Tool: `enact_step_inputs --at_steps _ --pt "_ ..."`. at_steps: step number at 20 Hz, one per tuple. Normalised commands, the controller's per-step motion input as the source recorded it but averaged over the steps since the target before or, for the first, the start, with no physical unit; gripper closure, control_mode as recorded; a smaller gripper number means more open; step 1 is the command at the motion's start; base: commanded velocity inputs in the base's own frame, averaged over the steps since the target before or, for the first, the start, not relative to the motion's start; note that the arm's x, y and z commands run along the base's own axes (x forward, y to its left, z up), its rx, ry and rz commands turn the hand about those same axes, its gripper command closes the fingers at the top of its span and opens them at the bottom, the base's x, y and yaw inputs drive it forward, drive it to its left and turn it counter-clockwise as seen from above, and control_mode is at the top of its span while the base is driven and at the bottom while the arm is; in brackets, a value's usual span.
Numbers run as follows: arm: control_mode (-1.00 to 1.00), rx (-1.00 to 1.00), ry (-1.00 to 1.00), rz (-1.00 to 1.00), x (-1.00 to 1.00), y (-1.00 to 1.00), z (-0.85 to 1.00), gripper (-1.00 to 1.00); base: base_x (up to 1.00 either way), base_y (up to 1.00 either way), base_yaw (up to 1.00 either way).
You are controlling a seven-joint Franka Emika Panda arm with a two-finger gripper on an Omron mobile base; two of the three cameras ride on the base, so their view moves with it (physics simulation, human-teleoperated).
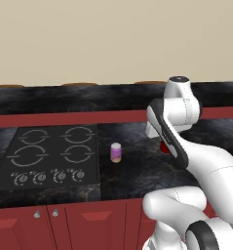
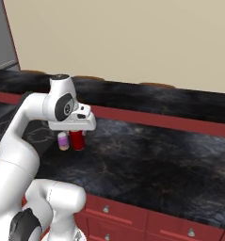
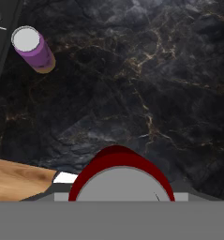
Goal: Four empty soda cans are scattered around the kitchen. Gather all the cans and cluster them next to the stove for recycling.
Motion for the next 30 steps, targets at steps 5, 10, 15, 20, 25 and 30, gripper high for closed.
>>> enact_step_inputs --at_steps 5,10,15,20,25,30 --pt "-1.0 -0.03 -0.01 -0.14 0.35 0.38 -0.18 1.0 0.11 0.07 -0.04" --pt "-1.0 -0.02 0.0 -0.15 0.3 0.52 -0.32 1.0 0.0 0.0 0.0" --pt "-1.0 0.0 -0.01 -0.12 0.35 0.31 -0.3 1.0 0.0 0.0 0.0" --pt "-1.0 0.0 -0.01 -0.04 0.4 0.04 -0.27 1.0 0.0 0.0 0.0" --pt "-1.0 0.03 -0.05 0.0 0.26 -0.02 -0.31 1.0 0.0 0.0 0.0" --pt "-1.0 0.05 -0.01 0.06 0.17 -0.01 -0.24 1.0 0.0 0.0 0.0"
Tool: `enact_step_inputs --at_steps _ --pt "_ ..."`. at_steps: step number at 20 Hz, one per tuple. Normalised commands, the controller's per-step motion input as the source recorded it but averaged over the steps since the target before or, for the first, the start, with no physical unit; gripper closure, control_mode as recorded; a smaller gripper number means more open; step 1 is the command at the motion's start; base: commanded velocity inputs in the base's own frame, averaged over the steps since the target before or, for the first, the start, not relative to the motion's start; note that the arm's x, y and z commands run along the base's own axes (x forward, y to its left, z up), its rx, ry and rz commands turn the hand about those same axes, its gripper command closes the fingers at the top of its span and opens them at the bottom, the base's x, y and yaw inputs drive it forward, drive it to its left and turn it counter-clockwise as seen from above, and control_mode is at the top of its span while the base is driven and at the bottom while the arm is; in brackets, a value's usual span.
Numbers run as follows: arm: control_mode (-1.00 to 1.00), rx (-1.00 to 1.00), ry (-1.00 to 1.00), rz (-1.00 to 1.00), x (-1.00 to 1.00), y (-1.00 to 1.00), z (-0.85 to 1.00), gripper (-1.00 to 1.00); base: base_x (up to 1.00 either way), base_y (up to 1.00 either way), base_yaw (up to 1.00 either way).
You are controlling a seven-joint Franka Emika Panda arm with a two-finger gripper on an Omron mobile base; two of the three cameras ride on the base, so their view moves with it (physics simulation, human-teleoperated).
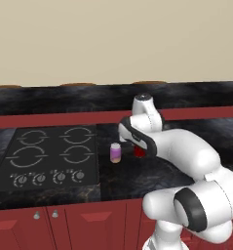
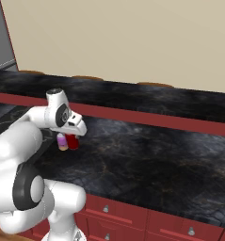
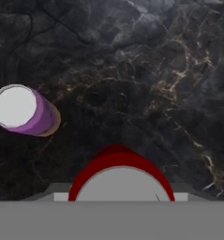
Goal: Four empty soda cans are scattered around the kitchen. Gather all the cans and cluster them next to the stove for recycling.
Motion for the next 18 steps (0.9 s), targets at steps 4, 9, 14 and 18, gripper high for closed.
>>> enact_step_inputs --at_steps 4,9,14,18 --pt "-1.0 0.06 0.0 0.08 0.09 -0.05 -0.16 1.0 0.0 0.0 0.0" --pt "-1.0 0.03 0.0 0.05 0.1 -0.01 -0.2 1.0 0.0 0.0 0.0" --pt "-1.0 0.0 0.0 0.0 0.19 0.03 -0.22 1.0 0.0 0.0 0.0" --pt "-1.0 0.0 0.0 0.0 0.18 0.01 -0.13 1.0 0.0 0.0 0.0"
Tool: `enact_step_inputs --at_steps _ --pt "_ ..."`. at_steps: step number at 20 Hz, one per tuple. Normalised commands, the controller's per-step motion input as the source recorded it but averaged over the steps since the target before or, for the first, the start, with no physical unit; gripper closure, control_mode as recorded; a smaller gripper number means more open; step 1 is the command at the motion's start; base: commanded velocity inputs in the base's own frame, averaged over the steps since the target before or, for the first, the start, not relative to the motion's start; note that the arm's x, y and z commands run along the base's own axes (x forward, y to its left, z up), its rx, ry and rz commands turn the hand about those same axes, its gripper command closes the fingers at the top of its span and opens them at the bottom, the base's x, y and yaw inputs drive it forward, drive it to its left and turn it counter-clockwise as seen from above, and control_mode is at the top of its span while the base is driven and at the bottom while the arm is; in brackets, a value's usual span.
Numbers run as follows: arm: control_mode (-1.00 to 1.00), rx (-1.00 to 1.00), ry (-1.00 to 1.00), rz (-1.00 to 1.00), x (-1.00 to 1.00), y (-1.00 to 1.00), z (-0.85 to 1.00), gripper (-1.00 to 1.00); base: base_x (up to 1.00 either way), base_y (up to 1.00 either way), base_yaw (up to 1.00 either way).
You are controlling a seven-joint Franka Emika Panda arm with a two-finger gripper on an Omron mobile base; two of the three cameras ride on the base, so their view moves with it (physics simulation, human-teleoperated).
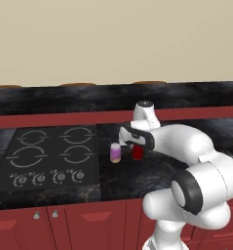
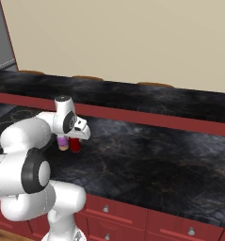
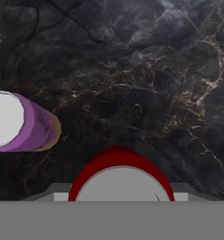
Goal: Four empty soda cans are scattered around the kitchen. Gather all the cans and cluster them next to the stove for recycling.
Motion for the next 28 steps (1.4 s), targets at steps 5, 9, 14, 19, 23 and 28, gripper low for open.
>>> enact_step_inputs --at_steps 5,9,14,19,23,28 --pt "-1.0 0.0 0.0 0.0 0.14 0.0 -0.17 1.0 0.0 0.0 0.0" --pt "-1.0 0.0 0.0 0.0 0.08 0.0 -0.14 1.0 0.0 0.0 0.0" --pt "-1.0 0.0 0.0 0.0 0.0 0.0 -0.04 1.0 0.0 0.0 0.0" --pt "-1.0 0.0 0.0 0.0 0.0 0.0 0.0 1.0 0.0 0.0 0.0" --pt "-1.0 0.0 0.0 0.0 0.0 0.0 -0.01 -1.0 0.0 0.0 0.0" --pt "-1.0 0.0 0.0 0.0 0.0 0.0 -0.01 -1.0 0.0 0.0 0.0"
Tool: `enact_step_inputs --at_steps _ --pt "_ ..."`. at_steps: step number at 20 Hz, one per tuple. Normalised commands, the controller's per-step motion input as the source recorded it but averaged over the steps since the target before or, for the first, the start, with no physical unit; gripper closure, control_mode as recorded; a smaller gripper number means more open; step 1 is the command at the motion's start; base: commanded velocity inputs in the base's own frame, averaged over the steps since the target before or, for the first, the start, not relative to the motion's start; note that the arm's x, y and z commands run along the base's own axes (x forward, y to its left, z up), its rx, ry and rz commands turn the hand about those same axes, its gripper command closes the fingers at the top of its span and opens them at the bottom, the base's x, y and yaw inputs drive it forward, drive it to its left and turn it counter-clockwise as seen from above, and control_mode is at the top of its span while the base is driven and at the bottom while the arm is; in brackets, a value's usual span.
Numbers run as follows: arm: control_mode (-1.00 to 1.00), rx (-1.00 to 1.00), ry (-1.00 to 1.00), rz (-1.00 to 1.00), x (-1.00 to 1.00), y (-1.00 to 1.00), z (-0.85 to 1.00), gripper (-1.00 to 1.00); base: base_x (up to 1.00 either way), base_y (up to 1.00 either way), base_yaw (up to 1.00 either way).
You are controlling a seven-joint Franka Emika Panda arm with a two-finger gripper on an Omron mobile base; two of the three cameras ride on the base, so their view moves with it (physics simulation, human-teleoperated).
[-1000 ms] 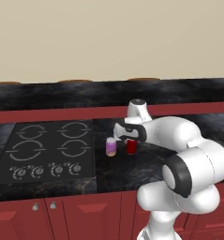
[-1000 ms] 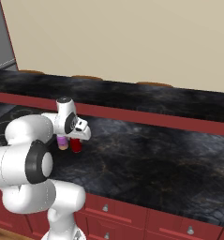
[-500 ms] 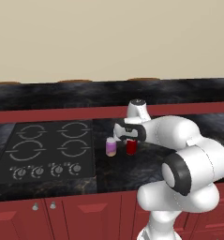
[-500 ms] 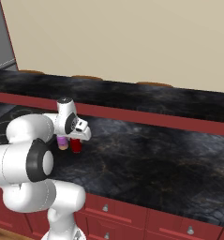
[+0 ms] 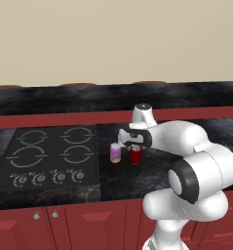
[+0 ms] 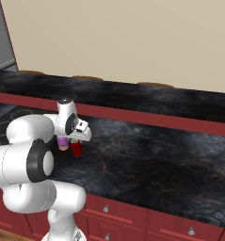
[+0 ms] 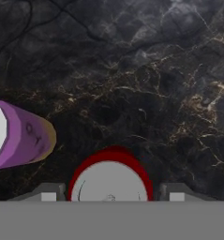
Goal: Four empty soda cans are scattered around the kitchen. Gather all the cans and cluster them next to the stove for recycling.
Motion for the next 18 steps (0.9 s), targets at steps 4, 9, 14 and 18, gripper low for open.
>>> enact_step_inputs --at_steps 4,9,14,18 --pt "-1.0 0.0 0.0 -0.01 0.0 0.0 0.03 -1.0 0.0 0.0 0.0" --pt "-1.0 0.0 0.0 -0.01 0.0 0.0 0.21 -1.0 0.0 0.0 0.0" --pt "-1.0 0.02 0.0 -0.01 -0.1 -0.02 0.41 -1.0 0.0 0.0 0.0" --pt "-1.0 0.03 0.0 0.0 -0.39 -0.02 0.34 -1.0 0.0 0.0 0.0"
